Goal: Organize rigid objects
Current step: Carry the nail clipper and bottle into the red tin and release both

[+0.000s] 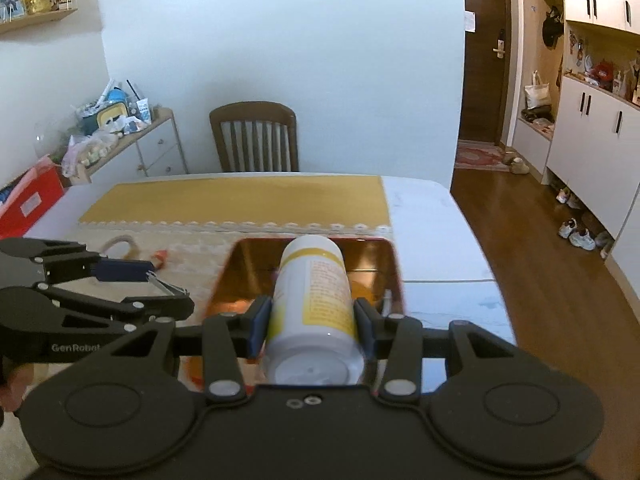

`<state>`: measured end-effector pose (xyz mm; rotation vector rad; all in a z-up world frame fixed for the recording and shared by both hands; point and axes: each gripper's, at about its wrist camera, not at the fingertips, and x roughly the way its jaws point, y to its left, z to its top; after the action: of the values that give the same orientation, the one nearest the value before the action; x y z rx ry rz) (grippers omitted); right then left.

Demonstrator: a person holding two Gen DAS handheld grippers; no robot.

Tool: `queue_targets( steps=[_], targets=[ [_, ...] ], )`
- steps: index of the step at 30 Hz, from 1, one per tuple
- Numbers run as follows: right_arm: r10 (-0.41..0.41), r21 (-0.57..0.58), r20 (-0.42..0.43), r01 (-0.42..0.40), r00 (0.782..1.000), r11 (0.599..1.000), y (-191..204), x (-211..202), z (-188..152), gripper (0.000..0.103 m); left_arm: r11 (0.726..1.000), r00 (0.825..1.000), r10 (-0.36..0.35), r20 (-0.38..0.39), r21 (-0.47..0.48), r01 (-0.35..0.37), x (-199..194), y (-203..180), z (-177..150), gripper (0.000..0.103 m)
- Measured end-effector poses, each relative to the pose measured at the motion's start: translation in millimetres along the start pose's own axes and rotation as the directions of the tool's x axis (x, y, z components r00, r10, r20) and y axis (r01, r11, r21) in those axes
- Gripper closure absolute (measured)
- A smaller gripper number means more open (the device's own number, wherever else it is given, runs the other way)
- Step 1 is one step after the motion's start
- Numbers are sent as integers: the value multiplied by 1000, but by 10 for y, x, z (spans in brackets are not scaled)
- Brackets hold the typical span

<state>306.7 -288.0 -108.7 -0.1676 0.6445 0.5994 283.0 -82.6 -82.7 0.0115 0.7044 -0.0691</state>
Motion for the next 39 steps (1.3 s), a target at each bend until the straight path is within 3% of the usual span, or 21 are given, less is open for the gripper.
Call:
queue_targets(
  steps=[17, 27, 39],
  targets=[
    [28, -154, -42, -35, 999, 988, -257, 430, -63, 59, 998, 990, 64, -129, 21, -61, 866, -397, 190, 47],
    [57, -214, -81, -73, 995, 974, -213, 492, -145, 59, 997, 980, 83, -183, 27, -79, 1056, -456, 190, 47],
    [74, -183, -93, -90, 993, 979, -280, 525, -137, 59, 998, 970, 50, -238, -30, -59, 1191, -379, 183, 47]
  ],
)
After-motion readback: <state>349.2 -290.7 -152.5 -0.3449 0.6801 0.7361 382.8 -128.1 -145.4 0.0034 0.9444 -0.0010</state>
